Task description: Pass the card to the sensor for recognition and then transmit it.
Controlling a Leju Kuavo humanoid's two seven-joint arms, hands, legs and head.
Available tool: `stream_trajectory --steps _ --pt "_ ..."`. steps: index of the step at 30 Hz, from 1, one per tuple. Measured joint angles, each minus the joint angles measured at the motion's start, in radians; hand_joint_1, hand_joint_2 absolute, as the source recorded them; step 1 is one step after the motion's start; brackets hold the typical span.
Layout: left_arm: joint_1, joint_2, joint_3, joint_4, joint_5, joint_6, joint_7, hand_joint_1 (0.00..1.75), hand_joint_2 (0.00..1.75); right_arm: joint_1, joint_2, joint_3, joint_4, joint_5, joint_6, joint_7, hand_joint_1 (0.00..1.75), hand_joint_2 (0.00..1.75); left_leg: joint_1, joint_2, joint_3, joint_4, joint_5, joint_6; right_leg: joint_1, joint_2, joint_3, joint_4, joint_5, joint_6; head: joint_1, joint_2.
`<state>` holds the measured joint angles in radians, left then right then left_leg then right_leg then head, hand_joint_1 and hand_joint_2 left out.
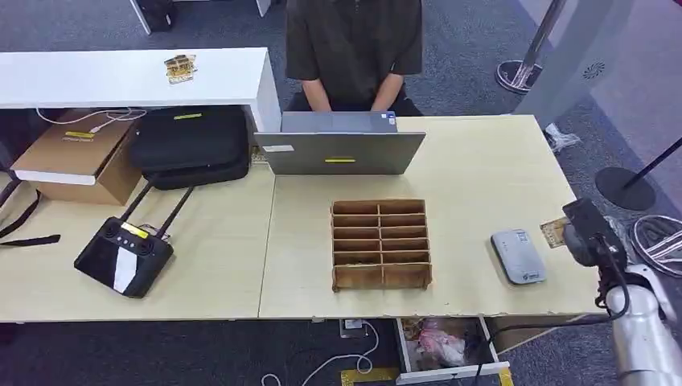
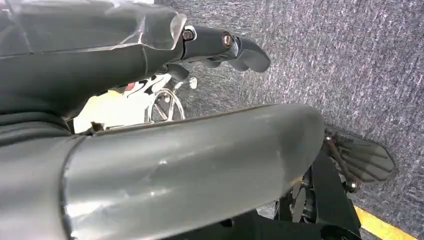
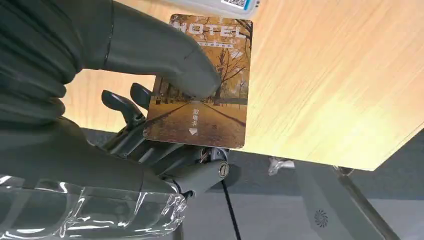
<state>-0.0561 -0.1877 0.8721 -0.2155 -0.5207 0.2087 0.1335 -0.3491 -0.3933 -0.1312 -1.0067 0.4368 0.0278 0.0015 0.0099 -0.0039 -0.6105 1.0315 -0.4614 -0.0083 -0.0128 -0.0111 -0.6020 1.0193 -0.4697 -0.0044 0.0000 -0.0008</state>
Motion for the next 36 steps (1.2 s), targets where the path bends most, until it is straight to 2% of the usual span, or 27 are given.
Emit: stream_trajectory --steps 7,13,16,28,30,34,36 --pt "0.000 0.000 0.000 0.000 -0.019 -0.010 0.000 0.00 0.00 0.044 0.015 -0.031 -0.027 0.016 0.021 0.004 1.75 1.75 0.000 0.000 0.000 0.000 0.000 0.000 0.000 0.000 0.000 0.000 0.000 0.000 0.000 0.000" --pt "-0.003 0.001 -0.002 0.000 -0.040 -0.018 0.001 0.00 0.00 0.055 0.069 -0.035 -0.023 0.048 0.026 0.004 1.75 1.75 0.000 0.001 0.001 0.000 0.000 0.000 0.000 0.001 0.000 0.000 0.000 0.000 0.000 0.000" --pt "-0.003 0.001 -0.002 0.000 -0.045 -0.019 0.001 0.00 0.00 0.041 0.096 -0.035 0.003 0.068 0.026 0.002 1.75 1.75 0.000 0.001 0.000 0.000 0.000 0.000 0.000 0.001 0.000 0.000 0.000 0.000 0.000 0.000" --pt "-0.004 0.001 -0.002 0.000 -0.057 -0.029 0.007 0.00 0.00 -0.039 0.148 -0.003 0.111 0.102 0.004 -0.008 1.75 1.75 0.000 0.001 0.001 0.000 0.000 0.000 0.000 0.001 0.001 0.000 0.000 0.000 0.000 0.000" --pt "-0.004 0.001 -0.002 0.000 -0.060 -0.028 0.007 0.00 0.00 -0.051 0.158 0.006 0.131 0.117 -0.019 -0.014 1.75 1.75 0.000 0.001 0.001 0.000 0.000 0.000 0.000 0.001 0.001 0.000 0.000 0.000 0.000 0.000" --pt "-0.004 0.000 -0.002 0.000 -0.068 -0.021 0.007 0.00 0.00 -0.078 0.181 0.042 0.198 0.208 -0.137 0.007 1.75 1.75 0.001 0.002 0.002 0.000 0.000 0.000 0.001 0.002 0.001 0.000 0.000 0.000 0.000 0.000" --pt "-0.004 0.000 -0.002 0.000 -0.072 -0.020 0.007 0.00 0.00 -0.087 0.191 0.063 0.230 0.226 -0.160 0.009 1.75 1.75 0.001 0.003 0.002 0.000 0.000 0.000 0.001 0.002 0.002 0.000 0.000 0.000 0.000 0.000"
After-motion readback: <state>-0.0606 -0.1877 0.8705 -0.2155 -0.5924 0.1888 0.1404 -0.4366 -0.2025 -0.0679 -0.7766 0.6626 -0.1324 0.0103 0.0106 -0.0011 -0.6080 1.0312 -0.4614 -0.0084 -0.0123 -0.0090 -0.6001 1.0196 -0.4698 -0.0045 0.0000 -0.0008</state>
